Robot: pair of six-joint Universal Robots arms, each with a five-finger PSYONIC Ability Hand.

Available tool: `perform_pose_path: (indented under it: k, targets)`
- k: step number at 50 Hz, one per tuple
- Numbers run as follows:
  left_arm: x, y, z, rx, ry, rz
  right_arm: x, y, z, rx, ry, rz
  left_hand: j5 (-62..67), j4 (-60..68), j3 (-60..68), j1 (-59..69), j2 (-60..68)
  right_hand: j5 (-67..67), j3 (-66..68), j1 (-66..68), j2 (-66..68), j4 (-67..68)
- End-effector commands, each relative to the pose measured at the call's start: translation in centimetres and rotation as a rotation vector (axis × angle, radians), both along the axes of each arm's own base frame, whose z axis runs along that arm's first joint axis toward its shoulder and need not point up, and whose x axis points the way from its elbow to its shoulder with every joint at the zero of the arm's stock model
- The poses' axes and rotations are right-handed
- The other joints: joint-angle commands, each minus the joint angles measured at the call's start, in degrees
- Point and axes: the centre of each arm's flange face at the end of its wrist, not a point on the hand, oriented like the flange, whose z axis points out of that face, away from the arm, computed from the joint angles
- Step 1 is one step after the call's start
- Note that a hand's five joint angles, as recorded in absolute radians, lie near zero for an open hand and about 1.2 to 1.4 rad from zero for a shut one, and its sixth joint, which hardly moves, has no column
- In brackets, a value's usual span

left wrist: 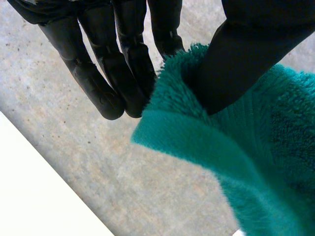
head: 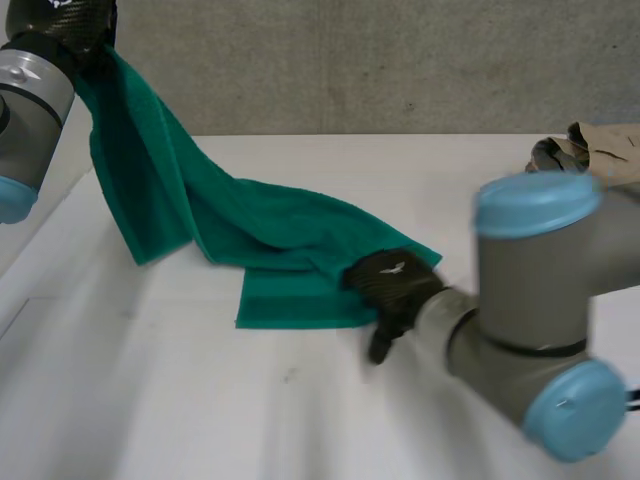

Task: Fold the laundry.

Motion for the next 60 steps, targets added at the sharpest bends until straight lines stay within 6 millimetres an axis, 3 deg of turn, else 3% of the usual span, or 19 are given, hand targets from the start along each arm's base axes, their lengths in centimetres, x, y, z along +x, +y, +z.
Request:
perform_pose_path:
  k: [1, 12, 19, 35, 48, 52, 60]
  targets:
    - [-0.1, 0.6, 0.4, 0.004, 0.009, -0.012, 5.5, 1.3, -1.9, -0.034, -0.071, 0.111, 13.74, 11.21, 11.96, 13.78, 11.31, 6.36, 7.89, 7.04, 7.95, 7.04]
    - [-0.5, 0.9, 0.3, 0.011, 0.026, -0.026, 11.6, 1.3, -5.0, -0.119, -0.158, 0.197, 13.74, 11.21, 11.96, 13.78, 11.31, 11.57, 13.1, 12.24, 13.15, 12.25]
    - [-0.6, 0.9, 0.2, 0.016, 0.035, -0.032, 13.3, 0.8, -6.7, -0.166, -0.148, 0.204, 13.74, 11.21, 11.96, 13.78, 11.31, 12.24, 13.77, 12.92, 13.83, 12.93]
    - [-0.7, 1.0, 0.0, 0.025, 0.044, -0.038, 14.6, -1.9, -8.8, -0.28, -0.147, 0.168, 13.74, 11.21, 11.96, 13.78, 11.31, 17.63, 19.16, 18.3, 19.22, 18.31]
    - [-0.5, 0.9, -0.4, 0.041, 0.044, -0.032, 14.0, -4.2, -9.3, -0.337, -0.103, 0.125, 13.74, 11.21, 11.96, 13.78, 11.31, 18.47, 20.0, 19.15, 20.06, 19.16]
    - [-0.5, 1.0, -0.6, 0.047, 0.043, -0.032, 13.9, -4.1, -9.2, -0.332, -0.096, 0.124, 13.74, 11.21, 11.96, 13.78, 11.31, 16.63, 18.16, 17.3, 18.21, 17.31]
    - [-0.5, 0.9, -0.9, 0.051, 0.042, -0.034, 13.8, -1.9, -6.8, -0.261, -0.099, 0.147, 13.74, 11.21, 11.96, 13.78, 11.31, 14.1, 15.63, 14.78, 15.69, 14.78]
